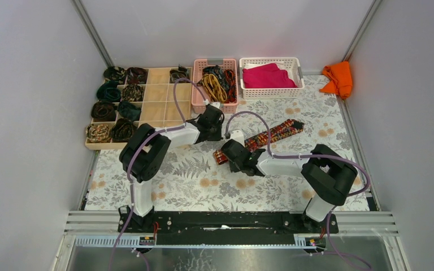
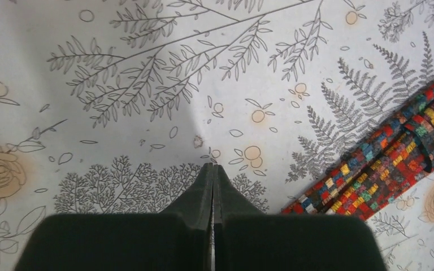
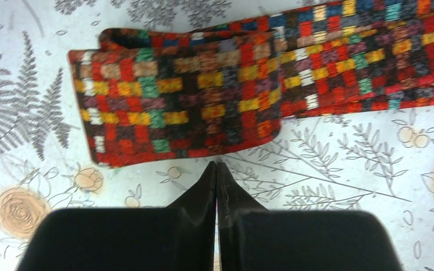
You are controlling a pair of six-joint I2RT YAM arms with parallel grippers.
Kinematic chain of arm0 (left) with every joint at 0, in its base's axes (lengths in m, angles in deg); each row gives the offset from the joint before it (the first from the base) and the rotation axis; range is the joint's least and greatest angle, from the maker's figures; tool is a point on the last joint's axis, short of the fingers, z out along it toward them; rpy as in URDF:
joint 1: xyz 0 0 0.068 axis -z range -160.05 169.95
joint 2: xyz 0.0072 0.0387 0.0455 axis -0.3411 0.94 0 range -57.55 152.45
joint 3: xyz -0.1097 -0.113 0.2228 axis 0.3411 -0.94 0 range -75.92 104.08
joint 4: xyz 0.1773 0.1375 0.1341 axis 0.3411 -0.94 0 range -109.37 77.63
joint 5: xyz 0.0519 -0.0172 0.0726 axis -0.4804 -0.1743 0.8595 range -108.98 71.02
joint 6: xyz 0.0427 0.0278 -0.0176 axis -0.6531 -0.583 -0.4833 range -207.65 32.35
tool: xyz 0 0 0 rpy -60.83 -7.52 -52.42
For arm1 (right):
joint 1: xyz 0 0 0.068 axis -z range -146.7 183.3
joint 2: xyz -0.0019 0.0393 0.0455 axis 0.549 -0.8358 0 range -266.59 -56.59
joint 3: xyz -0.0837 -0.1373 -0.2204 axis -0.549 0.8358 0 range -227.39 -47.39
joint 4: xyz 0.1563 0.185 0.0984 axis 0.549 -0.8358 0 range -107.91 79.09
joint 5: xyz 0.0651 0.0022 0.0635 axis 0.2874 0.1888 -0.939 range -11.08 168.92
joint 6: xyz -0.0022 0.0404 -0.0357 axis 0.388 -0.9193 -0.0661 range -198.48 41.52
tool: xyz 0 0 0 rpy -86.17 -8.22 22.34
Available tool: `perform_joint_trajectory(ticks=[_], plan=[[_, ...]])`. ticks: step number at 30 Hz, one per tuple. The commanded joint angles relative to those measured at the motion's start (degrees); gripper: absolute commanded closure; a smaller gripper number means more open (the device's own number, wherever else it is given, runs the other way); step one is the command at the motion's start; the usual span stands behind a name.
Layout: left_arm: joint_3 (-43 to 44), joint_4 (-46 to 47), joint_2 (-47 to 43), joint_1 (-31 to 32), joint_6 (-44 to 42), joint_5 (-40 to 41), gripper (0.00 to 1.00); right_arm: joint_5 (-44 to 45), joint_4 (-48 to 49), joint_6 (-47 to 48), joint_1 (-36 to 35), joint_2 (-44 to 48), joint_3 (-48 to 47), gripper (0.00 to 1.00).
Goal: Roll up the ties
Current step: Roll the tie at the center of the board.
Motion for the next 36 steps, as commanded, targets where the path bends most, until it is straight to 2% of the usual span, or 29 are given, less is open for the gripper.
perform_joint_trajectory(ticks=[1, 11, 20, 25, 29, 36], plan=[[-1.0, -0.25, 1.79, -0.01, -0.05, -4.84, 1.0, 3.41, -4.23, 0.18, 3.0, -1.85, -0.23, 1.0], [-11.47, 5.22, -2.37, 0.52, 1.89, -11.34, 1.0, -0.17, -2.6, 3.7, 7.86, -4.76, -6.15, 1.0], [-12.75, 5.91, -0.55, 0.4, 2.3, -12.49, 1.0, 1.06, -5.77, 5.49, 8.65, -6.79, -11.61, 1.0], [-10.78, 3.17, -0.68, -0.76, 1.76, -8.92, 1.0, -3.09, -4.4, 4.8, 8.53, 0.26, -5.97, 1.0], [-8.73, 0.86, -0.64, -2.53, 1.53, -5.91, 1.0, -8.63, 1.01, 3.3, 8.11, 4.55, 0.04, 1.0], [-2.04, -1.42, 1.46, -4.7, -1.08, -5.02, 1.0, -16.12, 12.1, 0.2, 7.83, 2.0, 5.3, 1.0]])
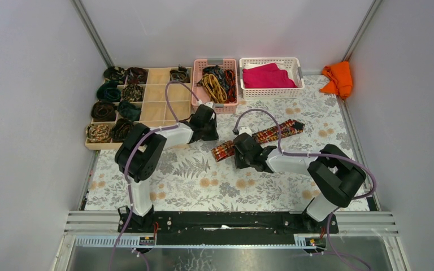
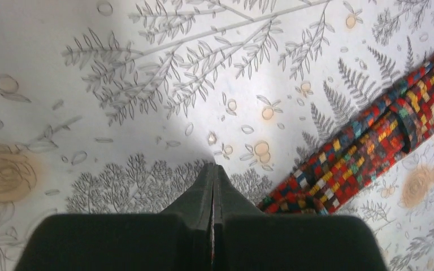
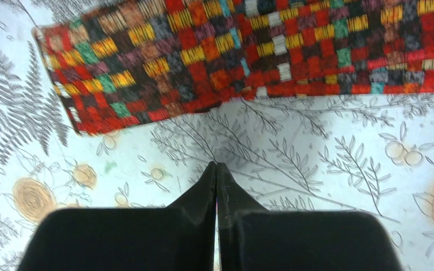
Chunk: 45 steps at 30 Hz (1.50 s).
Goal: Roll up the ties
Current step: Roll the tie at the center of the board.
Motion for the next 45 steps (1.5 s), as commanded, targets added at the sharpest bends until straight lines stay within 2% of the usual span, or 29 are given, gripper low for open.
perform_joint_trajectory(ticks=[1, 6, 10, 16, 23, 29, 34, 37, 40, 45], plan=[[3.56, -6.94, 3.84, -1.14, -3.88, 2.84, 1.0, -5.97, 8.72, -2.42, -0.39, -2.17, 1.35, 1.0], [4.3, -3.31, 5.57, -1.15, -4.35, -5.48, 1.0, -2.23, 12.2, -3.34, -0.77, -5.34, 1.11, 1.0], [0.1, 4.0, 4.85, -1.06, -2.2, -15.3, 1.0, 2.76, 10.69, -3.25, -0.72, -7.91, -1.27, 1.0], [-3.48, 10.55, 5.64, -0.31, -0.85, -24.08, 1.0, 9.19, 6.56, -2.33, -0.77, -8.5, -4.83, 1.0], [-5.0, 12.66, 6.48, 0.35, -1.32, -28.07, 1.0, 10.57, 3.46, -0.39, -0.7, -9.04, -8.66, 1.0], [-1.9, 5.15, 6.89, -1.76, -4.13, -17.23, 1.0, 9.27, 1.54, 0.48, -0.75, -9.07, -9.74, 1.0], [3.27, -4.8, 7.22, -2.83, -4.28, -1.08, 1.0, 7.16, 1.1, 1.23, -0.92, -6.79, -8.04, 1.0], [2.7, -9.2, 5.41, -2.77, -2.87, 7.36, 1.0, 5.78, 1.17, 1.61, -2.46, -5.43, -6.86, 1.0], [-0.7, -9.65, 2.29, -2.2, -1.65, 11.27, 1.0, 5.07, 0.89, 1.64, -4.2, -5.12, -6.35, 1.0], [-4.0, -9.09, -0.58, 0.75, -0.47, 12.34, 1.0, 2.7, 1.77, 0.95, -5.56, -6.08, -6.12, 1.0]])
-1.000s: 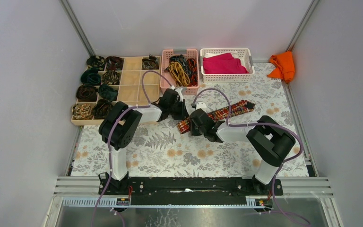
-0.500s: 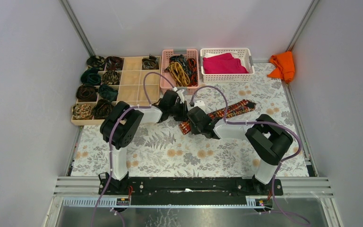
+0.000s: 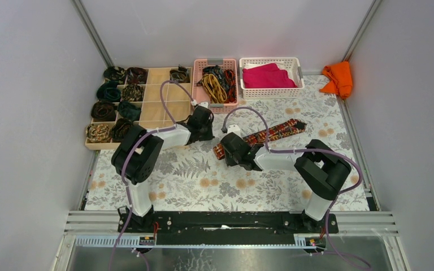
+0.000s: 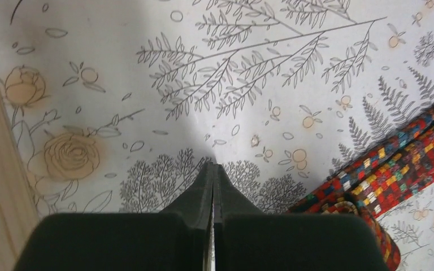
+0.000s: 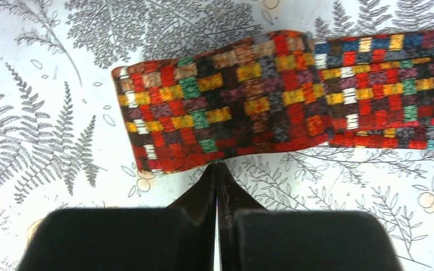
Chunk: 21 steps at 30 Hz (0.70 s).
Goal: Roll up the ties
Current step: Roll the tie at the center of the board.
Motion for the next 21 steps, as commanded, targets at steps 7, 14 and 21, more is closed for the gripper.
perform_joint_trajectory(ticks=[7, 14, 21], plan=[[-6.35, -4.37, 0.19, 6.2, 0.49, 3.58, 1.0, -2.26, 0.22, 0.64, -1.8, -1.8, -2.49, 1.0], [-8.15, -5.3, -0.51, 7.57, 0.14, 3.65, 1.0, -0.79, -2.22, 2.65, -1.84, -3.87, -7.47, 1.0], [-6.46, -9.73, -0.13, 3.1, 2.11, 6.2, 1.0, 0.53, -10.25, 3.12, -2.4, 2.62, -5.71, 1.0]])
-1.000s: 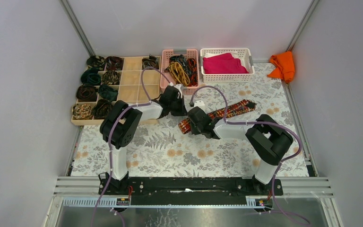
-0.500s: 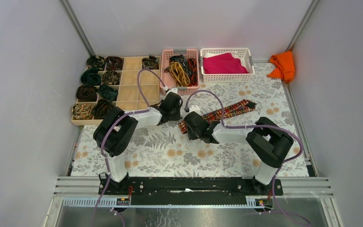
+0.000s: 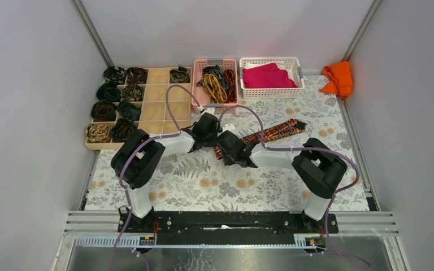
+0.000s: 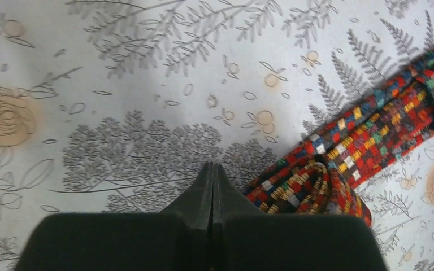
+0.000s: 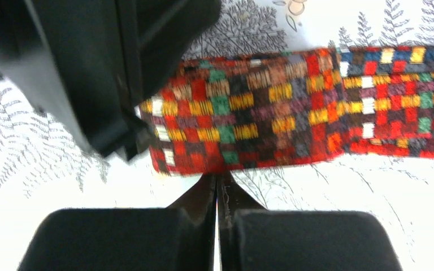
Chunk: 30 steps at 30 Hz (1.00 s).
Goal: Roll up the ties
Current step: Roll the tie at the center of the board.
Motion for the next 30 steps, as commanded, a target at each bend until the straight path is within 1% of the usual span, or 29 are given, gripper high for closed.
perform_joint_trajectory(ticks=[1, 5, 8, 10, 12, 14, 15, 17, 18, 21, 24, 30], plan=[[-0.41, -13.9, 2.48, -3.56, 1.28, 3.26, 1.0, 2.91, -7.68, 1.36, -1.48, 7.05, -0.17, 1.0], [3.08, -18.67, -1.97, -6.05, 2.49, 9.96, 1.0, 8.19, -13.53, 2.44, -2.87, 13.73, 0.08, 0.99], [4.1, -21.04, -7.21, -6.15, 2.42, 13.93, 1.0, 10.17, -16.89, 4.56, -3.35, 17.17, -2.06, 0.91], [2.86, -21.51, -11.2, -6.15, 2.59, 15.52, 1.0, 10.41, -18.67, 6.56, -3.61, 17.34, -3.93, 0.86], [0.29, -21.3, -15.78, -6.15, 3.57, 16.32, 1.0, 10.53, -19.42, 8.63, -3.95, 16.0, -6.16, 0.76], [-3.39, -20.07, -21.0, -6.16, 4.59, 16.22, 1.0, 10.76, -19.76, 10.48, -4.44, 13.6, -8.32, 0.71], [-5.32, -19.33, -23.9, -6.15, 5.18, 16.35, 1.0, 10.74, -19.82, 11.27, -4.73, 11.82, -9.72, 0.65], [-8.89, -17.93, -29.28, -6.2, 5.69, 16.71, 1.0, 10.69, -19.44, 12.81, -5.37, 9.01, -11.65, 0.57], [-10.08, -17.77, -32.46, -6.22, 5.96, 17.3, 1.0, 10.81, -18.92, 13.56, -5.76, 7.7, -12.41, 0.51], [-12.39, -17.64, -37.77, -6.25, 5.51, 18.11, 1.0, 10.52, -18.41, 15.3, -6.41, 3.49, -14.81, 0.42], [-13.14, -17.88, -39.95, -6.69, 4.71, 17.52, 0.99, 10.63, -18.7, 16.31, -6.65, 0.09, -16.96, 0.39], [-14.2, -16.24, -39.23, -7.45, 4.71, 14.37, 1.0, 10.58, -16.37, 17.81, -6.75, -2.04, -18.13, 0.33]])
